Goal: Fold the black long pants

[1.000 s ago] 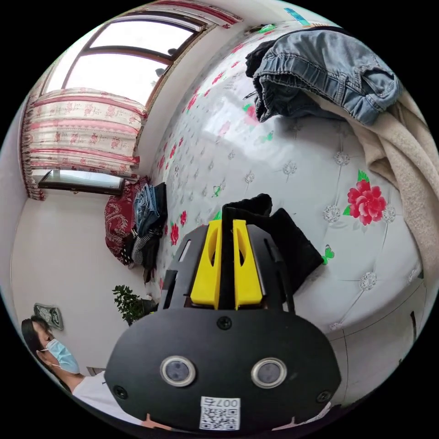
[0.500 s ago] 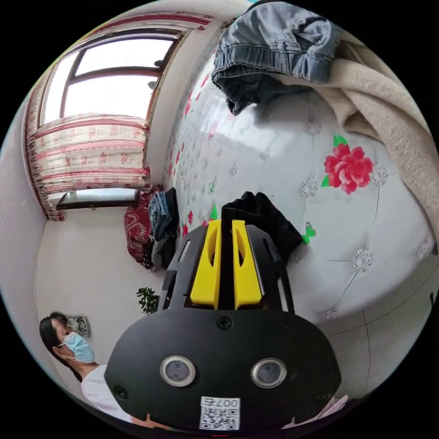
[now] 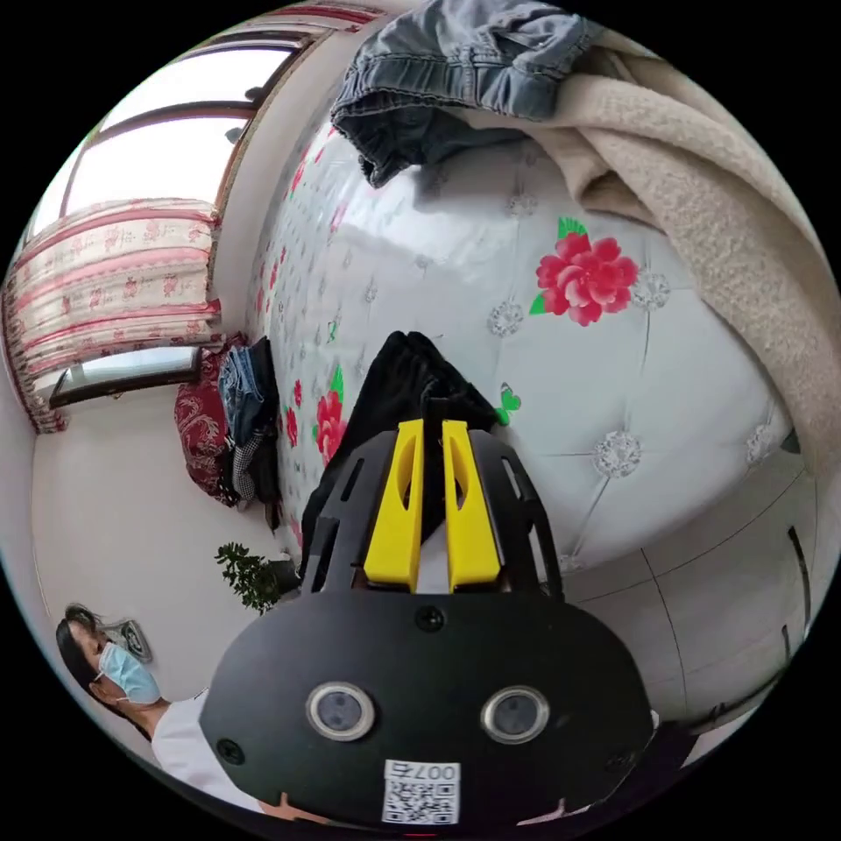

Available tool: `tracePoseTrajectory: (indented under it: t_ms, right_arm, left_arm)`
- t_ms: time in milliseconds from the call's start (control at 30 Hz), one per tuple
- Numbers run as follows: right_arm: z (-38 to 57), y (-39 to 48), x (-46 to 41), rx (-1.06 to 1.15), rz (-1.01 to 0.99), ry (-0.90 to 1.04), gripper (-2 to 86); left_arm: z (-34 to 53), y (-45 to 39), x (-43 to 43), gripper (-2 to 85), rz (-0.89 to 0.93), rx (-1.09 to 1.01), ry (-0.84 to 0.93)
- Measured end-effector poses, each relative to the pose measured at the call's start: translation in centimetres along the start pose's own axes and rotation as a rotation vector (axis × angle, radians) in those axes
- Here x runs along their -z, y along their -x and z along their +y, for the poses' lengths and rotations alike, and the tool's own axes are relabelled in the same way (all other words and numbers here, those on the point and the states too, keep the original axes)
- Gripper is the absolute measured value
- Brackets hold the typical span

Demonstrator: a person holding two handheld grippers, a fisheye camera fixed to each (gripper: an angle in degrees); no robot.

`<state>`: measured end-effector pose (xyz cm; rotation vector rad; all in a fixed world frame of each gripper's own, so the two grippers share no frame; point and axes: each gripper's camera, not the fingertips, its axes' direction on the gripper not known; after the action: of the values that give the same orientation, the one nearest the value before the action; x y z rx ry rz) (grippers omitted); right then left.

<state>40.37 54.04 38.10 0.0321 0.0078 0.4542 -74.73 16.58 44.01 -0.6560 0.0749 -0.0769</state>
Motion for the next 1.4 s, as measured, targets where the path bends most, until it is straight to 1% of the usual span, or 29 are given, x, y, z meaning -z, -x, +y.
tracePoseTrajectory:
  t_ms: [67,100,167,233,333,400,467,500,533,567,600,633,667,700,733,767,833,867,933,1033,1067,1100,1133,1200,1233,1333,1367,1400]
  right_arm:
    - [0.5,1.0,0.4,-0.019,-0.096,-0.053,1.2]
    - [0.5,2.8,0.8,0.008,-0.125,-0.067,1.3]
    - [0.5,6.5,1.3,0.094,-0.087,-0.056,1.4]
    - [0.5,10.6,0.7,0.17,0.007,-0.031,1.8]
    - [0.5,12.5,-2.1,0.12,0.145,0.014,2.7]
    - [0.8,13.9,-3.2,0.088,0.189,0.033,3.4]
    - [1.6,17.5,-2.5,0.147,0.244,-0.039,3.7]
    - [2.2,21.0,-2.0,0.23,0.31,-0.084,3.8]
    - [2.7,24.9,-2.1,0.32,0.385,-0.102,3.9]
    - [2.9,27.0,-2.5,0.369,0.415,-0.099,3.9]
    - [3.2,31.3,-3.7,0.474,0.447,-0.065,3.9]
    - [3.7,35.8,-5.8,0.592,0.463,-0.017,3.9]
    - [4.0,38.1,-7.0,0.654,0.469,0.009,3.9]
    - [4.6,42.6,-10.0,0.774,0.472,0.066,3.9]
    - [5.4,47.0,-13.6,0.888,0.459,0.133,3.9]
    - [5.8,49.0,-15.5,0.939,0.446,0.167,3.9]
    - [7.7,56.3,-23.5,1.107,0.389,0.334,3.9]
    - [8.2,58.0,-25.6,1.14,0.379,0.382,4.0]
    - [10.8,63.6,-33.2,1.27,0.402,0.541,3.7]
    - [13.9,68.2,-40.0,1.405,0.481,0.653,2.3]
    - [14.3,68.8,-41.1,1.421,0.497,0.68,2.1]
    - [14.9,69.5,-43.0,1.443,0.537,0.728,1.6]
    - [15.3,69.7,-44.4,1.465,0.594,0.764,1.0]
    - [15.7,70.2,-45.2,1.539,0.645,0.76,0.3]
    - [15.1,71.1,-45.0,1.539,0.667,0.71,0.0]
    - [13.5,72.6,-44.9,1.504,0.705,0.685,-0.2]
    - [13.0,72.7,-44.7,1.495,0.774,0.601,-0.2]
    - [12.1,72.9,-44.0,1.489,0.859,0.472,-0.2]
  left_arm:
    - [-0.3,-0.4,2.2,0.9,-0.015,-0.017,-0.058]
    - [-0.1,-0.4,3.1,1.0,-0.014,-0.022,-0.09]
    - [1.0,0.4,6.2,1.3,0.011,-0.008,-0.206]
    - [1.7,0.9,5.8,2.0,0.019,0.026,-0.225]
    - [1.6,0.8,1.1,5.3,0.027,0.13,-0.108]
    - [1.9,0.1,0.0,7.0,0.006,0.183,-0.104]
    - [3.3,-1.3,1.3,7.7,-0.077,0.221,-0.19]
    - [3.8,-1.7,1.8,7.8,-0.098,0.239,-0.217]
    - [5.0,-2.5,3.1,7.4,-0.136,0.294,-0.287]
    - [6.4,-3.5,4.6,7.0,-0.138,0.367,-0.375]
    - [7.0,-4.2,5.2,6.8,-0.119,0.393,-0.42]
    - [7.8,-6.4,6.0,6.5,-0.067,0.38,-0.503]
    - [7.7,-9.3,6.0,6.5,-0.021,0.309,-0.549]
    - [7.4,-10.9,5.7,6.4,0.005,0.266,-0.556]
    - [6.3,-14.1,4.6,6.4,0.082,0.175,-0.549]
    - [4.9,-17.2,2.9,6.4,0.187,0.089,-0.518]
    - [2.9,-21.6,0.5,6.4,0.317,-0.018,-0.471]
    - [1.8,-24.0,-0.8,6.3,0.365,-0.071,-0.447]
    - [0.4,-27.0,-2.3,5.9,0.379,-0.156,-0.426]
    - [-0.9,-30.3,-4.9,5.0,0.403,-0.295,-0.292]
    - [-0.9,-31.2,-6.3,4.4,0.358,-0.351,-0.221]
    - [-0.5,-31.2,-6.5,4.2,0.34,-0.365,-0.252]
    - [0.4,-30.8,-6.6,1.6,0.316,-0.374,-0.311]
    - [0.7,-30.3,-7.0,-0.2,0.322,-0.369,-0.302]
    - [0.9,-30.3,-7.1,-0.6,0.319,-0.373,-0.295]
    - [1.4,-30.7,-7.3,-0.9,0.283,-0.392,-0.315]
    - [1.4,-31.0,-7.4,-0.9,0.268,-0.418,-0.307]
    - [1.3,-31.1,-7.4,-0.9,0.262,-0.432,-0.301]
